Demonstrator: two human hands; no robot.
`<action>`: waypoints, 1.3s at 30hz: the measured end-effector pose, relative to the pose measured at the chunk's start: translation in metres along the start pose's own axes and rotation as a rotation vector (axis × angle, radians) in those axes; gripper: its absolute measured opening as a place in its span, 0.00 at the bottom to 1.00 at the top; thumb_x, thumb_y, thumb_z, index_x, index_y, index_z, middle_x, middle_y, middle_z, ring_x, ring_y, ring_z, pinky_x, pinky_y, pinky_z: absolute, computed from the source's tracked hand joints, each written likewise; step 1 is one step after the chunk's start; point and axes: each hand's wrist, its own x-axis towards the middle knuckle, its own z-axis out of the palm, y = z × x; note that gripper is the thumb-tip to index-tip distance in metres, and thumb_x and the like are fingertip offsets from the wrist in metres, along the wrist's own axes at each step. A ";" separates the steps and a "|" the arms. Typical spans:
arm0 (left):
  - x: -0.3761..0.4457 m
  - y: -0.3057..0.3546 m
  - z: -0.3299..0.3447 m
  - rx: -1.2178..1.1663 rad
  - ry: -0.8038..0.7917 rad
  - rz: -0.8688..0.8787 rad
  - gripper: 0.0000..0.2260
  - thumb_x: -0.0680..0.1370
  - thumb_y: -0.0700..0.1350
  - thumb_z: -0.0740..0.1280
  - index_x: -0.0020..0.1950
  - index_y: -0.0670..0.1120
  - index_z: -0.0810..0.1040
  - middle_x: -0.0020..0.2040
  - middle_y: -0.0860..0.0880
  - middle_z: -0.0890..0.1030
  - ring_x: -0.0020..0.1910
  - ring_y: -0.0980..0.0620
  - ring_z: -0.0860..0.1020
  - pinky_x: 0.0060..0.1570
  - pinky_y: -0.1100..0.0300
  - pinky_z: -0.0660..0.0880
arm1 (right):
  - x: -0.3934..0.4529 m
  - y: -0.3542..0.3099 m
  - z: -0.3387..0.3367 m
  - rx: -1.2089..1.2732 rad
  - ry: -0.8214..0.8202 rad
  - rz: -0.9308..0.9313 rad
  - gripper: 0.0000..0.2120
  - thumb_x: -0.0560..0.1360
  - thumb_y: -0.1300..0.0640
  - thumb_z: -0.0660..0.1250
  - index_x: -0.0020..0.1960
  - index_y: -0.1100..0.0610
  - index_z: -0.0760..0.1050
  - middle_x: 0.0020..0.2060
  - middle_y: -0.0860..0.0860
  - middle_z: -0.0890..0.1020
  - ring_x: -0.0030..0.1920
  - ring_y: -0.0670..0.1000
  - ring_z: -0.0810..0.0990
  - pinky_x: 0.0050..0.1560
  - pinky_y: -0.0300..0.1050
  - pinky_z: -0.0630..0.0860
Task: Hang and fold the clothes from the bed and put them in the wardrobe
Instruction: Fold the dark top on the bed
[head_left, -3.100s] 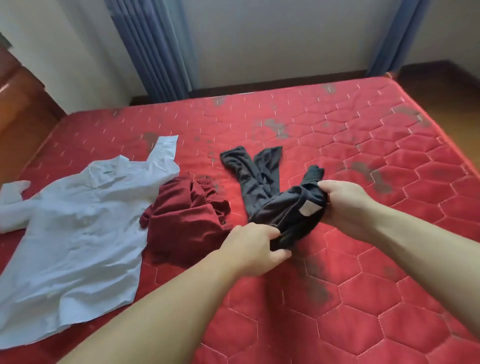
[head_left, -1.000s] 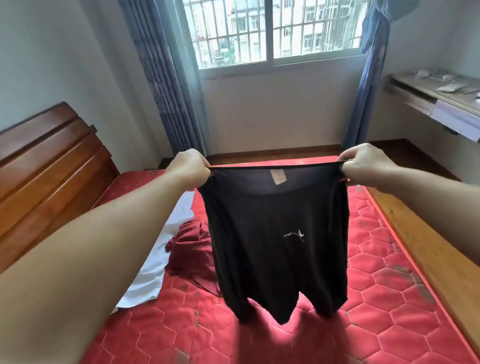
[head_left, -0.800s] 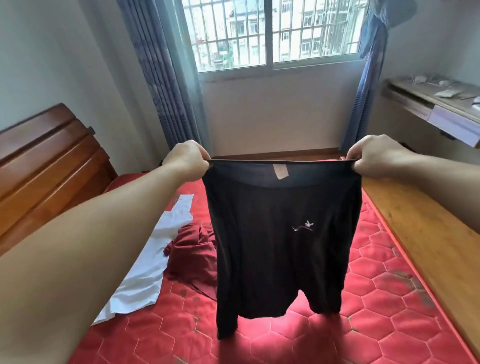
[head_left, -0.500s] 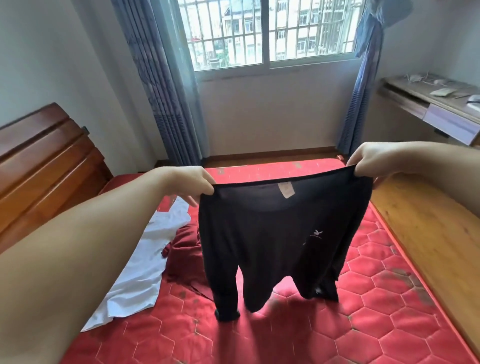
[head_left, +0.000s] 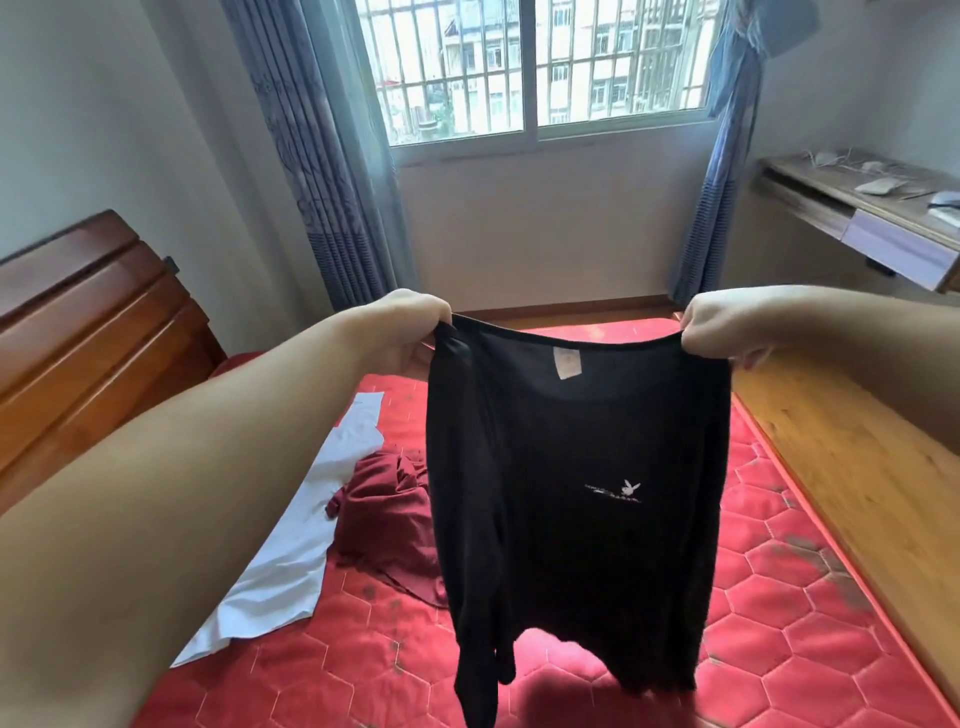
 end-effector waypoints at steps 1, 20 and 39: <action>-0.002 0.001 0.003 -0.009 0.016 0.000 0.08 0.76 0.34 0.56 0.40 0.42 0.72 0.23 0.48 0.74 0.21 0.50 0.77 0.27 0.58 0.78 | -0.002 -0.003 0.001 0.057 -0.035 -0.018 0.12 0.74 0.66 0.53 0.46 0.64 0.76 0.34 0.57 0.76 0.26 0.53 0.76 0.28 0.41 0.76; -0.019 0.014 0.049 -0.195 -0.060 0.106 0.10 0.80 0.41 0.60 0.41 0.45 0.77 0.31 0.48 0.79 0.29 0.52 0.78 0.35 0.60 0.76 | -0.045 -0.051 0.023 0.717 -0.125 -0.525 0.12 0.75 0.67 0.60 0.51 0.61 0.81 0.47 0.56 0.86 0.50 0.52 0.85 0.50 0.50 0.82; -0.030 0.026 0.073 -0.327 -0.328 0.234 0.12 0.79 0.47 0.62 0.56 0.43 0.81 0.45 0.47 0.80 0.42 0.50 0.77 0.47 0.55 0.73 | -0.044 -0.047 0.023 0.757 0.312 -0.653 0.05 0.75 0.54 0.70 0.45 0.54 0.84 0.41 0.58 0.85 0.38 0.54 0.82 0.49 0.58 0.80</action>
